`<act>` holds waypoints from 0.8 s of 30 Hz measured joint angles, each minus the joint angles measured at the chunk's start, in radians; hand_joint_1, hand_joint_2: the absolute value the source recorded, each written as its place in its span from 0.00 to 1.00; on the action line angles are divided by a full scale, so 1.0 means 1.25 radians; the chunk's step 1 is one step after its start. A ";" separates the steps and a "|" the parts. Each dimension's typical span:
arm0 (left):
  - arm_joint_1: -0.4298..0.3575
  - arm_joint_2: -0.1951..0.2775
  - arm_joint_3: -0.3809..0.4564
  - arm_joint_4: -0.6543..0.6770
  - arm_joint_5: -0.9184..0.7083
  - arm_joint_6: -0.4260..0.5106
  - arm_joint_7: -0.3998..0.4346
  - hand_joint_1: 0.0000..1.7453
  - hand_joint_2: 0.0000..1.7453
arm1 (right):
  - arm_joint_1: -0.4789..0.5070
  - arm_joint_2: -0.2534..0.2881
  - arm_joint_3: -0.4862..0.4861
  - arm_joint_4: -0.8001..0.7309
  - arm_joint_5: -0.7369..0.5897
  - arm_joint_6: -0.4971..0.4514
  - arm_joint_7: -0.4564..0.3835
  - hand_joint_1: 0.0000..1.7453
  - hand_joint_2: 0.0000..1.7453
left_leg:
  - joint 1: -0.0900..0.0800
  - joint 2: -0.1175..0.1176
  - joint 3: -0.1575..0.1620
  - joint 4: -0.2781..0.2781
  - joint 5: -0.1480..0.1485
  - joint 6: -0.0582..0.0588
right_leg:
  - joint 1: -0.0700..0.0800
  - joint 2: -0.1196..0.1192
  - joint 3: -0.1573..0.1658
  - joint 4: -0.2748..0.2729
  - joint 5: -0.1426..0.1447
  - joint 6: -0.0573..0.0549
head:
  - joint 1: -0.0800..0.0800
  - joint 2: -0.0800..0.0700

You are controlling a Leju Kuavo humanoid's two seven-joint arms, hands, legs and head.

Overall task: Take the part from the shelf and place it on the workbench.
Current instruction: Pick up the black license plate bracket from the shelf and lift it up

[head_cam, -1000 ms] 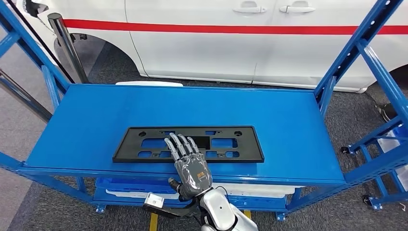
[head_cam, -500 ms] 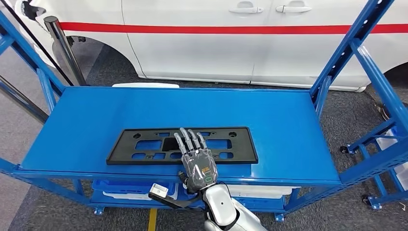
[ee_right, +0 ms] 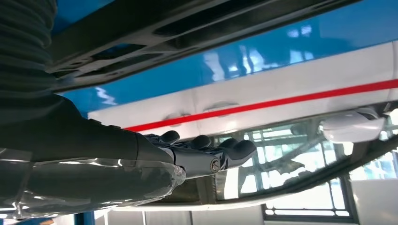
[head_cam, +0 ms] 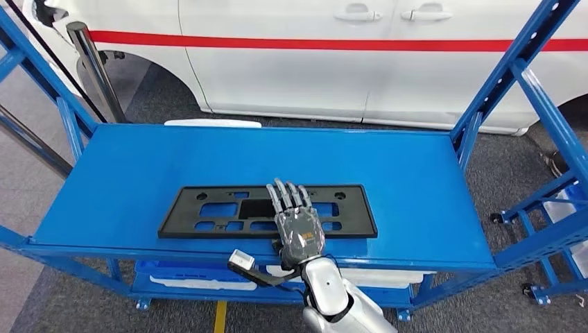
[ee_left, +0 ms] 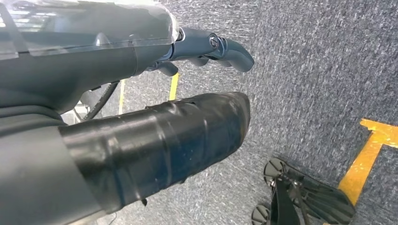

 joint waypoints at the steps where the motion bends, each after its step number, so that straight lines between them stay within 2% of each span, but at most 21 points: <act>1: 0.000 0.000 0.000 0.000 0.001 0.000 -0.001 0.00 0.00 | -0.001 -0.001 -0.002 0.000 -0.004 0.006 0.000 0.00 1.00 | -0.001 0.000 -0.001 0.000 0.000 -0.005 | 0.002 0.001 0.001 -0.003 -0.001 -0.002 | 0.000 0.000; 3: 0.001 0.000 0.001 0.000 0.002 0.001 -0.001 0.00 0.00 | -0.002 -0.004 -0.006 0.000 -0.010 0.015 0.001 0.00 1.00 | 0.001 0.000 -0.001 0.001 -0.004 -0.014 | 0.000 0.002 0.003 -0.008 0.002 -0.011 | 0.000 0.000; 4: 0.001 0.000 0.001 0.000 0.002 0.001 -0.001 0.00 0.00 | -0.003 -0.005 -0.006 -0.001 -0.012 0.017 0.001 0.00 1.00 | 0.002 0.000 -0.006 0.014 -0.014 -0.018 | -0.001 0.001 0.006 -0.012 0.004 -0.015 | 0.000 0.000; 5: 0.001 0.000 0.001 0.000 0.003 0.001 -0.002 0.00 0.00 | -0.004 -0.005 -0.007 -0.001 -0.015 0.020 0.001 0.00 1.00 | 0.003 0.001 -0.018 0.043 -0.033 -0.020 | -0.003 0.001 0.008 -0.016 0.006 -0.019 | 0.000 0.000; 7: 0.001 0.000 0.002 0.000 0.003 0.001 -0.003 0.00 0.00 | -0.006 -0.006 -0.008 -0.001 -0.027 0.032 0.000 0.00 1.00 | 0.004 0.001 -0.063 0.141 -0.083 -0.024 | -0.002 -0.001 0.010 -0.017 0.005 -0.024 | -0.001 0.000; 8: 0.002 0.000 0.002 0.000 0.005 0.001 -0.004 0.00 0.00 | -0.006 -0.008 -0.008 -0.001 -0.037 0.042 -0.001 0.00 1.00 | 0.004 0.001 -0.087 0.189 -0.100 -0.026 | -0.001 -0.001 0.010 -0.016 0.005 -0.025 | 0.000 0.000; 9: 0.003 0.000 0.002 0.000 0.006 0.001 -0.005 0.00 0.00 | -0.007 -0.011 -0.008 -0.001 -0.050 0.054 -0.002 0.00 1.00 | 0.004 0.001 -0.101 0.216 -0.102 -0.027 | 0.000 -0.001 0.010 -0.015 0.004 -0.026 | -0.001 0.000; 10: 0.004 0.000 0.002 0.000 0.008 0.001 -0.006 0.00 0.00 | -0.007 -0.014 -0.008 -0.001 -0.064 0.067 -0.004 0.00 1.00 | 0.004 0.001 -0.101 0.213 -0.089 -0.026 | 0.000 -0.001 0.010 -0.014 0.002 -0.027 | 0.000 0.000; 11: 0.005 0.000 0.002 0.000 0.009 0.001 -0.007 0.00 0.00 | -0.009 -0.016 -0.009 -0.001 -0.078 0.079 -0.007 0.00 1.00 | 0.004 0.001 -0.086 0.178 -0.062 -0.025 | 0.000 0.000 0.011 -0.012 0.000 -0.026 | -0.001 0.000; 13: 0.005 0.001 0.002 0.000 0.010 0.001 -0.010 0.00 0.00 | -0.015 -0.020 -0.010 -0.001 -0.100 0.099 -0.011 0.00 1.00 | 0.003 0.001 -0.039 0.073 -0.011 -0.021 | 0.001 0.002 0.011 -0.006 -0.005 -0.022 | 0.000 0.000; 14: 0.005 0.001 0.003 0.000 0.010 0.001 -0.012 0.00 0.00 | -0.020 -0.022 -0.011 -0.001 -0.107 0.104 -0.012 0.00 1.00 | 0.001 0.000 -0.023 0.036 0.001 -0.017 | 0.003 0.002 0.010 -0.003 -0.006 -0.019 | 0.000 0.000; 15: 0.005 0.001 0.003 0.000 0.011 0.000 -0.013 0.00 0.00 | -0.023 -0.023 -0.011 -0.001 -0.110 0.107 -0.013 0.00 1.00 | 0.000 -0.001 -0.015 0.016 0.003 -0.014 | 0.004 0.003 0.008 -0.002 -0.007 -0.015 | 0.000 0.000; 17: 0.005 0.001 0.003 0.000 0.011 0.000 -0.014 0.00 0.00 | -0.028 -0.027 -0.012 -0.001 -0.115 0.110 -0.013 0.00 1.00 | -0.002 -0.002 -0.013 0.010 0.002 -0.007 | 0.005 0.003 0.006 -0.002 -0.005 -0.008 | 0.000 0.000; 19: 0.006 0.001 0.003 0.000 0.011 0.000 -0.015 0.00 0.00 | -0.031 -0.030 -0.014 -0.001 -0.123 0.119 -0.014 0.00 1.00 | 0.001 0.000 -0.010 0.004 0.006 0.002 | 0.004 0.003 0.003 0.011 -0.017 0.000 | 0.000 0.000; 21: 0.006 0.001 0.003 0.000 0.011 0.000 -0.017 0.00 0.00 | -0.036 -0.033 -0.015 0.000 -0.135 0.131 -0.014 0.00 1.00 | 0.004 0.001 -0.008 -0.001 0.009 0.011 | 0.003 0.001 -0.028 0.081 -0.058 0.007 | 0.000 0.000; 23: 0.006 0.001 0.003 0.000 0.012 0.000 -0.018 0.00 0.00 | -0.038 -0.035 -0.015 0.002 -0.142 0.138 -0.014 0.00 1.00 | 0.003 0.002 -0.009 0.000 0.009 0.014 | 0.001 0.001 -0.079 0.186 -0.103 0.011 | 0.000 0.000; 24: 0.006 0.001 0.003 0.000 0.012 0.000 -0.018 0.00 0.00 | -0.039 -0.036 -0.015 0.004 -0.143 0.138 -0.014 0.00 1.00 | 0.003 0.002 -0.009 0.000 0.009 0.015 | 0.000 0.000 -0.095 0.218 -0.109 0.012 | 0.000 0.000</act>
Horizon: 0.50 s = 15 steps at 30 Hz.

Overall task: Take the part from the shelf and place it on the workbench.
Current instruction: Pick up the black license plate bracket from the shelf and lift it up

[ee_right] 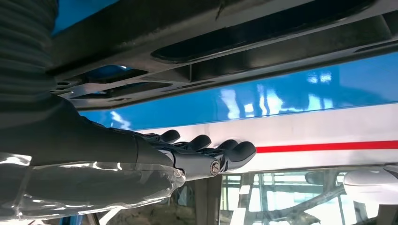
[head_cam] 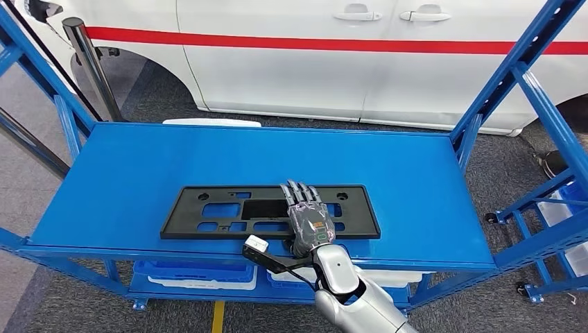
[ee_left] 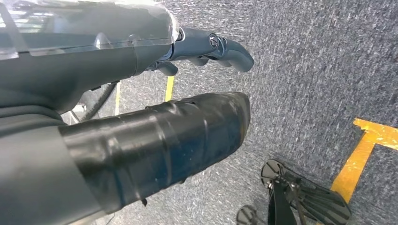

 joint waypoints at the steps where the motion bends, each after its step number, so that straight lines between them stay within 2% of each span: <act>1: 0.000 0.000 0.000 0.000 0.000 0.000 0.000 0.00 0.00 | -0.001 0.000 0.000 0.002 0.000 -0.001 0.000 0.00 1.00 | 0.000 0.000 0.001 0.000 0.000 0.000 | -0.001 0.000 -0.003 0.003 0.010 0.000 | 0.000 0.000; 2: 0.000 0.000 0.000 0.000 0.000 0.000 0.000 0.00 0.00 | -0.003 0.000 0.000 0.005 0.000 -0.002 0.000 0.24 1.00 | 0.000 -0.001 0.002 0.001 -0.001 0.000 | -0.001 0.000 0.010 -0.026 0.033 -0.002 | 0.000 0.000; 4: 0.000 0.000 0.000 0.000 0.000 0.000 -0.001 0.00 0.00 | -0.007 0.000 0.000 0.009 0.000 -0.005 0.000 0.73 1.00 | 0.000 -0.002 0.004 0.002 -0.003 -0.002 | -0.001 0.000 0.063 -0.136 0.087 -0.009 | 0.000 0.000; 5: 0.000 -0.001 0.000 0.000 0.000 0.000 -0.001 0.00 0.00 | -0.009 0.000 0.000 0.011 0.000 -0.006 0.000 0.99 1.00 | -0.002 -0.003 0.004 0.003 -0.004 -0.005 | 0.001 0.000 0.084 -0.183 0.103 -0.012 | 0.000 0.000; 6: 0.000 -0.001 0.000 0.000 0.000 0.000 -0.002 0.00 0.00 | -0.010 0.000 0.000 0.013 0.000 -0.007 0.000 1.00 1.00 | -0.003 -0.003 0.003 0.003 -0.004 -0.008 | 0.003 0.000 0.096 -0.211 0.109 -0.015 | 0.000 0.000; 9: 0.000 -0.002 0.001 0.000 0.000 0.000 -0.002 0.00 0.00 | -0.010 0.000 0.000 0.017 0.001 -0.009 -0.003 1.00 1.00 | -0.003 -0.004 0.001 0.002 -0.004 -0.022 | 0.004 0.001 0.099 -0.226 0.111 -0.022 | 0.000 0.000; 11: 0.000 -0.002 0.001 0.000 0.000 0.000 -0.003 0.00 0.00 | -0.010 0.001 0.000 0.018 0.001 -0.011 -0.004 1.00 1.00 | -0.001 -0.003 -0.007 0.024 -0.023 -0.030 | 0.000 0.000 0.104 -0.235 0.117 -0.031 | 0.000 0.000; 12: 0.000 -0.002 0.001 0.000 0.000 0.000 -0.003 0.00 0.00 | -0.010 0.001 0.000 0.018 0.002 -0.013 -0.005 1.00 1.00 | 0.000 -0.003 -0.022 0.058 -0.045 -0.033 | -0.002 -0.001 0.106 -0.238 0.119 -0.034 | 0.000 0.000; 14: 0.000 -0.001 0.001 0.000 0.000 0.000 -0.006 0.00 0.00 | -0.009 0.001 0.000 0.022 0.004 -0.018 -0.007 1.00 1.00 | 0.000 -0.003 -0.067 0.160 -0.095 -0.038 | -0.001 -0.003 0.106 -0.239 0.119 -0.037 | -0.001 0.000; 15: 0.001 -0.001 0.001 0.000 0.000 0.000 -0.010 0.00 0.00 | -0.008 0.001 0.000 0.024 0.006 -0.021 -0.007 1.00 1.00 | 0.001 -0.003 -0.087 0.201 -0.108 -0.040 | -0.001 -0.004 0.105 -0.238 0.118 -0.037 | -0.001 0.000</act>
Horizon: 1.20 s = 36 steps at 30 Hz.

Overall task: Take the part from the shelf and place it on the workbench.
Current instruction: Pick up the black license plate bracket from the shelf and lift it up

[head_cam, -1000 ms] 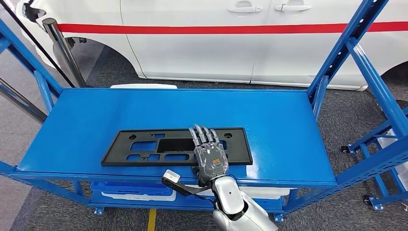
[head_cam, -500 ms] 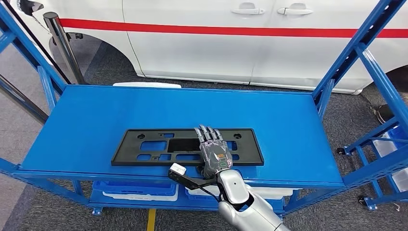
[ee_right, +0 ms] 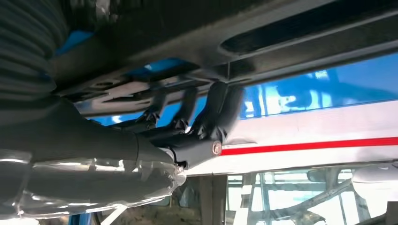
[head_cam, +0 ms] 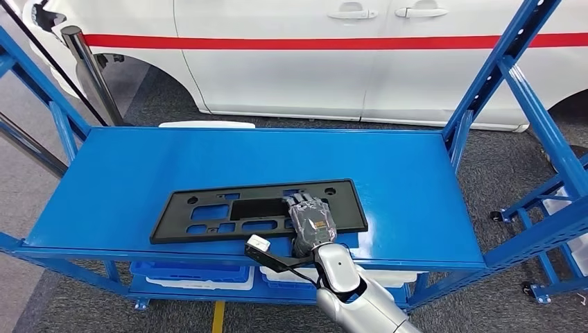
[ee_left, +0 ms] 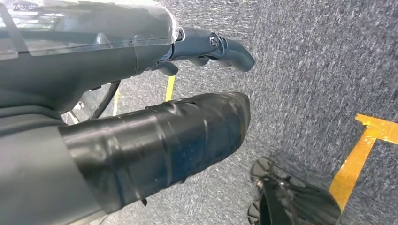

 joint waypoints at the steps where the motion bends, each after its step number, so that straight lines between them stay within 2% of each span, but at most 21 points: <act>1: 0.001 0.000 0.000 0.000 0.000 0.000 -0.004 0.00 0.00 | 0.000 0.000 0.000 0.002 0.002 -0.003 -0.001 1.00 1.00 | 0.001 0.000 -0.008 0.015 0.003 -0.002 | 0.000 0.000 0.000 0.001 -0.001 0.000 | 0.000 0.000; 2: 0.001 0.000 0.000 0.000 0.000 0.000 -0.008 0.00 0.00 | 0.000 0.000 0.000 0.004 0.003 -0.006 -0.001 1.00 1.00 | 0.001 0.000 0.000 0.000 0.021 -0.003 | 0.000 0.000 0.001 0.002 -0.002 0.000 | 0.000 0.000; 4: 0.001 0.000 0.000 0.000 0.000 0.000 -0.013 0.00 0.00 | -0.001 0.000 0.000 0.005 0.006 -0.011 -0.001 1.00 1.00 | 0.003 0.001 0.045 -0.097 0.075 -0.003 | -0.001 0.002 0.001 0.008 -0.006 0.004 | 0.000 0.000; 6: -0.001 0.000 0.000 0.000 0.001 0.000 -0.018 0.00 0.50 | -0.002 0.000 0.000 0.006 0.007 -0.014 -0.001 1.00 1.00 | 0.001 0.000 0.083 -0.177 0.100 0.001 | 0.001 0.004 -0.001 0.016 -0.011 0.011 | 0.000 0.000; 8: -0.002 0.000 0.000 0.000 0.002 0.001 -0.027 0.00 1.00 | -0.003 0.000 0.000 0.007 0.010 -0.015 -0.001 1.00 1.00 | -0.003 -0.001 0.090 -0.192 0.096 0.009 | 0.004 0.006 -0.004 0.018 -0.011 0.018 | 0.000 0.000; 11: -0.001 0.000 0.001 0.000 0.003 0.002 -0.043 0.00 1.00 | -0.002 0.000 -0.002 0.007 0.015 -0.015 -0.001 1.00 1.00 | 0.001 0.001 0.091 -0.198 0.102 0.025 | 0.003 0.006 -0.011 0.036 -0.027 0.030 | 0.001 0.000; 14: -0.001 0.002 0.001 0.000 0.002 0.007 -0.051 0.00 1.00 | 0.002 -0.001 -0.004 0.008 0.018 -0.015 -0.002 1.00 1.00 | 0.001 0.004 0.092 -0.200 0.104 0.036 | -0.001 0.004 -0.069 0.166 -0.096 0.038 | 0.001 0.000; 16: -0.001 0.003 0.001 0.000 0.000 0.012 -0.052 0.00 1.00 | 0.009 -0.002 -0.005 0.008 0.022 -0.017 -0.002 1.00 1.00 | 0.001 0.004 0.092 -0.200 0.103 0.037 | -0.003 0.004 -0.105 0.239 -0.117 0.040 | 0.001 0.000; 17: -0.001 0.003 0.001 0.000 -0.001 0.014 -0.051 0.00 1.00 | 0.011 -0.002 -0.006 0.008 0.024 -0.018 -0.002 1.00 1.00 | 0.001 0.004 0.093 -0.199 0.103 0.037 | -0.004 0.003 -0.102 0.234 -0.103 0.040 | 0.001 0.000; 18: -0.001 0.003 0.001 0.000 -0.001 0.014 -0.051 0.00 1.00 | 0.013 -0.002 -0.006 0.008 0.026 -0.020 -0.003 1.00 1.00 | 0.001 0.004 0.095 -0.199 0.102 0.036 | -0.006 0.003 -0.085 0.197 -0.077 0.039 | 0.001 0.000; 20: -0.001 0.003 0.001 0.000 -0.002 0.015 -0.050 0.00 1.00 | 0.013 -0.003 -0.006 0.008 0.030 -0.023 -0.005 1.00 1.00 | -0.001 0.002 0.098 -0.197 0.098 0.031 | -0.006 0.003 -0.033 0.087 -0.026 0.035 | 0.001 0.000; 21: -0.001 0.003 0.000 0.000 -0.002 0.015 -0.050 0.00 1.00 | 0.013 -0.002 -0.006 0.008 0.031 -0.025 -0.006 1.00 1.00 | -0.002 0.002 0.097 -0.196 0.097 0.027 | -0.005 0.003 -0.016 0.048 -0.015 0.032 | 0.000 0.000; 24: -0.002 0.003 0.000 0.000 -0.002 0.016 -0.049 0.00 1.00 | 0.014 -0.002 -0.006 0.005 0.033 -0.029 -0.007 1.00 1.00 | -0.003 0.000 0.097 -0.199 0.098 0.014 | -0.001 0.004 -0.006 0.021 -0.012 0.023 | 0.000 0.000; 26: -0.001 0.003 0.000 0.000 -0.002 0.016 -0.044 0.00 1.00 | 0.018 -0.003 -0.006 0.003 0.040 -0.034 -0.005 1.00 1.00 | 0.000 0.000 0.094 -0.187 0.085 0.006 | -0.003 0.003 -0.002 0.012 -0.007 0.013 | 0.000 0.000; 28: -0.001 0.003 0.000 0.000 -0.005 0.024 -0.033 0.00 1.00 | 0.035 -0.008 -0.008 -0.005 0.065 -0.058 0.004 1.00 1.00 | 0.001 0.001 0.067 -0.122 0.042 0.002 | -0.005 0.000 0.001 0.006 -0.003 0.005 | 0.000 0.000; 30: 0.000 0.003 0.000 0.000 -0.008 0.038 -0.024 0.00 1.00 | 0.077 -0.020 -0.014 -0.025 0.122 -0.119 0.024 1.00 1.00 | 0.001 0.001 0.022 -0.020 -0.006 -0.001 | -0.003 -0.004 0.000 0.006 -0.004 0.003 | 0.000 0.000; 31: 0.002 0.003 0.000 0.000 -0.009 0.044 -0.022 0.00 1.00 | 0.107 -0.028 -0.021 -0.042 0.161 -0.163 0.034 1.00 1.00 | 0.002 0.001 0.008 0.011 -0.013 -0.003 | -0.002 -0.006 0.000 0.007 -0.005 0.002 | 0.000 0.000; 32: 0.004 0.002 0.000 0.000 -0.007 0.047 -0.018 0.00 1.00 | 0.140 -0.034 -0.031 -0.062 0.200 -0.206 0.041 1.00 1.00 | 0.002 0.001 0.007 0.014 -0.005 -0.003 | -0.002 -0.006 0.000 0.008 -0.006 0.002 | 0.000 0.000; 33: 0.006 0.002 0.001 0.000 -0.006 0.048 -0.015 0.00 1.00 | 0.171 -0.039 -0.042 -0.084 0.235 -0.243 0.045 1.00 1.00 | 0.003 0.002 0.021 -0.014 0.018 -0.004 | -0.002 -0.006 0.000 0.010 -0.008 0.003 | 0.000 0.000; 34: 0.008 0.001 0.001 0.000 -0.004 0.049 -0.012 0.00 1.00 | 0.199 -0.042 -0.055 -0.107 0.263 -0.271 0.045 1.00 1.00 | 0.003 0.002 0.045 -0.065 0.048 -0.003 | -0.002 -0.005 0.000 0.013 -0.010 0.004 | 0.000 0.000; 36: 0.007 0.001 0.001 0.000 -0.001 0.049 -0.008 0.00 1.00 | 0.237 -0.043 -0.078 -0.145 0.290 -0.294 0.042 1.00 1.00 | 0.002 0.000 0.088 -0.157 0.081 0.001 | 0.000 -0.001 -0.002 0.019 -0.014 0.010 | 0.000 0.000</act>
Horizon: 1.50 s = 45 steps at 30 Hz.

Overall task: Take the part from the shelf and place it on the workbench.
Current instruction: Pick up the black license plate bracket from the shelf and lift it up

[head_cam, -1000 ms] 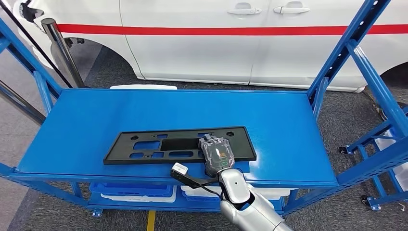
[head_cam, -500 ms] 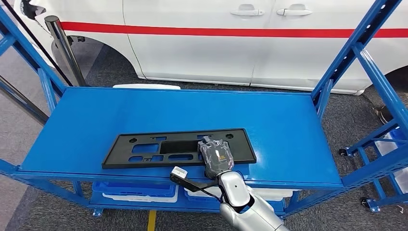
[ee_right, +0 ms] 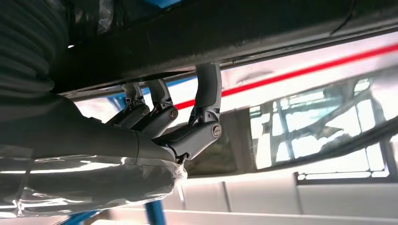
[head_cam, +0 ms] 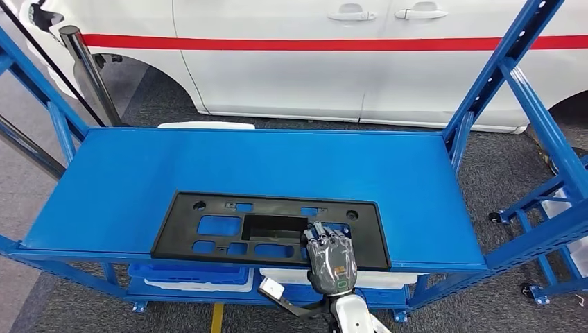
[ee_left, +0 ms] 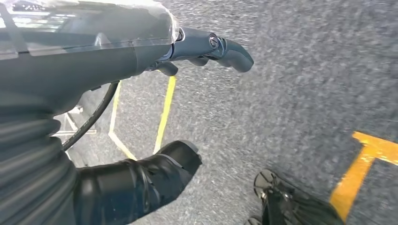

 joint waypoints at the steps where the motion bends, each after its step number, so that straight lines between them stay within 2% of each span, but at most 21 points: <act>1: -0.001 0.000 0.000 0.000 0.000 0.000 0.001 0.00 1.00 | 0.013 0.000 -0.011 -0.014 0.006 -0.003 -0.002 1.00 1.00 | -0.001 -0.001 0.010 -0.024 0.004 0.004 | 0.001 0.002 -0.002 0.002 -0.001 0.004 | 0.000 0.000; 5: -0.003 -0.001 0.001 0.000 0.002 -0.001 0.009 0.00 1.00 | 0.045 -0.001 -0.043 -0.057 0.028 -0.005 -0.007 1.00 1.00 | -0.002 0.001 0.010 -0.035 0.008 0.023 | 0.001 0.004 -0.009 0.012 -0.007 0.020 | 0.000 0.000; 7: -0.004 -0.002 0.003 0.000 0.003 -0.007 0.018 0.00 1.00 | 0.054 -0.007 -0.054 -0.097 0.040 -0.006 -0.017 1.00 1.00 | -0.001 0.004 0.008 -0.038 0.015 0.034 | -0.001 0.003 -0.033 0.072 -0.052 0.027 | 0.000 0.000; 10: -0.004 -0.002 0.004 0.000 0.003 -0.019 0.030 0.00 1.00 | 0.069 -0.018 -0.071 -0.170 0.045 -0.008 -0.055 1.00 1.00 | -0.004 0.005 0.002 -0.036 0.020 0.041 | -0.003 0.003 -0.091 0.218 -0.122 0.032 | 0.000 0.000; 12: -0.004 -0.003 0.004 0.000 -0.001 -0.026 0.040 0.00 1.00 | 0.082 -0.024 -0.088 -0.207 0.046 -0.008 -0.092 1.00 1.00 | -0.004 0.005 0.000 -0.035 0.021 0.041 | -0.003 0.003 -0.080 0.211 -0.103 0.032 | 0.001 0.000; 14: -0.004 -0.003 0.004 0.000 -0.006 -0.035 0.047 0.00 1.00 | 0.093 -0.026 -0.111 -0.237 0.046 -0.008 -0.128 1.00 1.00 | -0.005 0.005 -0.001 -0.033 0.022 0.040 | -0.003 0.003 -0.021 0.102 -0.052 0.026 | 0.001 0.000; 16: -0.006 -0.005 0.004 0.000 -0.010 -0.044 0.049 0.00 1.00 | 0.103 -0.026 -0.136 -0.260 0.046 -0.008 -0.154 1.00 1.00 | -0.007 0.003 -0.005 -0.030 0.024 0.034 | 0.001 0.004 0.020 0.016 -0.023 0.021 | 0.000 0.000; 20: -0.006 -0.007 0.003 0.000 -0.015 -0.050 0.051 0.00 1.00 | 0.121 -0.026 -0.180 -0.289 0.047 -0.008 -0.184 1.00 1.00 | -0.008 0.002 -0.016 -0.024 0.025 0.015 | 0.001 0.002 0.016 -0.004 -0.006 0.006 | 0.000 0.000; 23: -0.007 -0.008 0.003 0.000 -0.016 -0.051 0.051 0.00 1.00 | 0.129 -0.026 -0.196 -0.301 0.047 -0.009 -0.201 1.00 1.00 | -0.006 0.002 -0.049 0.065 -0.057 0.007 | -0.002 -0.001 -0.003 -0.010 0.015 -0.009 | -0.001 0.000; 25: -0.007 -0.008 0.003 0.000 -0.016 -0.051 0.051 0.00 1.00 | 0.134 -0.026 -0.202 -0.305 0.047 -0.009 -0.206 1.00 1.00 | -0.005 0.002 -0.071 0.156 -0.113 0.002 | -0.001 -0.003 -0.022 -0.006 0.026 -0.009 | -0.001 0.000; 26: -0.007 -0.008 0.003 0.000 -0.016 -0.051 0.051 0.00 1.00 | 0.137 -0.026 -0.205 -0.306 0.047 -0.009 -0.207 1.00 1.00 | -0.005 0.002 -0.067 0.174 -0.121 0.001 | -0.001 -0.004 -0.033 -0.003 0.032 -0.009 | -0.001 0.000; 27: -0.007 -0.008 0.003 0.000 -0.016 -0.051 0.052 0.00 1.00 | 0.139 -0.026 -0.207 -0.307 0.047 -0.009 -0.208 1.00 1.00 | -0.005 0.002 -0.048 0.160 -0.115 0.001 | -0.001 -0.004 -0.043 0.000 0.037 -0.007 | -0.001 0.000; 30: -0.010 -0.008 0.000 0.000 -0.022 -0.052 0.055 0.00 1.00 | 0.146 -0.022 -0.208 -0.313 0.047 -0.009 -0.210 1.00 1.00 | -0.007 0.001 0.059 0.001 -0.069 0.004 | -0.002 -0.004 -0.068 0.012 0.053 0.001 | -0.001 0.000; 32: -0.012 -0.008 -0.002 0.000 -0.025 -0.053 0.057 0.00 1.00 | 0.149 -0.018 -0.209 -0.314 0.048 -0.009 -0.210 1.00 1.00 | -0.011 -0.001 0.086 -0.050 -0.055 0.012 | -0.001 -0.004 -0.073 0.014 0.064 0.011 | 0.000 0.000; 34: -0.012 -0.008 -0.004 0.000 -0.026 -0.055 0.059 0.00 1.00 | 0.151 -0.013 -0.208 -0.315 0.049 -0.009 -0.207 1.00 1.00 | -0.013 -0.002 0.078 -0.048 -0.042 0.023 | -0.001 -0.003 -0.074 0.010 0.077 0.021 | 0.000 0.000; 36: -0.013 -0.008 -0.005 0.000 -0.027 -0.058 0.061 0.00 1.00 | 0.154 -0.010 -0.204 -0.314 0.050 -0.009 -0.198 1.00 1.00 | -0.011 0.002 0.065 -0.050 -0.023 0.034 | -0.003 -0.001 -0.084 0.022 0.057 0.028 | 0.000 0.000; 39: -0.014 -0.009 -0.005 0.000 -0.028 -0.062 0.061 0.00 1.00 | 0.156 -0.007 -0.188 -0.313 0.034 -0.009 -0.189 1.00 1.00 | -0.011 0.008 0.034 -0.051 0.005 0.048 | -0.006 0.000 -0.116 0.138 -0.062 0.037 | 0.001 0.000; 40: -0.014 -0.009 -0.005 0.000 -0.028 -0.062 0.061 0.00 1.00 | 0.156 -0.005 -0.181 -0.312 0.009 -0.009 -0.199 1.00 1.00 | -0.012 0.009 0.022 -0.050 0.014 0.049 | -0.006 0.000 -0.124 0.188 -0.089 0.039 | 0.001 0.000; 41: -0.014 -0.009 -0.005 0.000 -0.028 -0.063 0.061 0.00 1.00 | 0.156 -0.005 -0.173 -0.310 -0.028 -0.009 -0.219 1.00 1.00 | -0.013 0.010 0.009 -0.048 0.023 0.048 | -0.007 0.000 -0.124 0.224 -0.097 0.040 | 0.001 0.000; 43: -0.014 -0.009 -0.005 0.000 -0.028 -0.063 0.061 0.00 1.00 | 0.157 -0.002 -0.157 -0.301 -0.129 -0.009 -0.285 1.00 1.00 | -0.014 0.011 -0.018 -0.043 0.039 0.045 | -0.008 0.000 -0.083 0.218 -0.066 0.039 | 0.001 0.000; 45: -0.014 -0.009 -0.005 0.000 -0.027 -0.063 0.061 0.00 1.00 | 0.156 0.002 -0.144 -0.289 -0.225 -0.009 -0.345 1.00 1.00 | -0.015 0.010 -0.037 -0.037 0.052 0.041 | -0.007 0.000 0.005 0.115 -0.042 0.032 | 0.001 0.000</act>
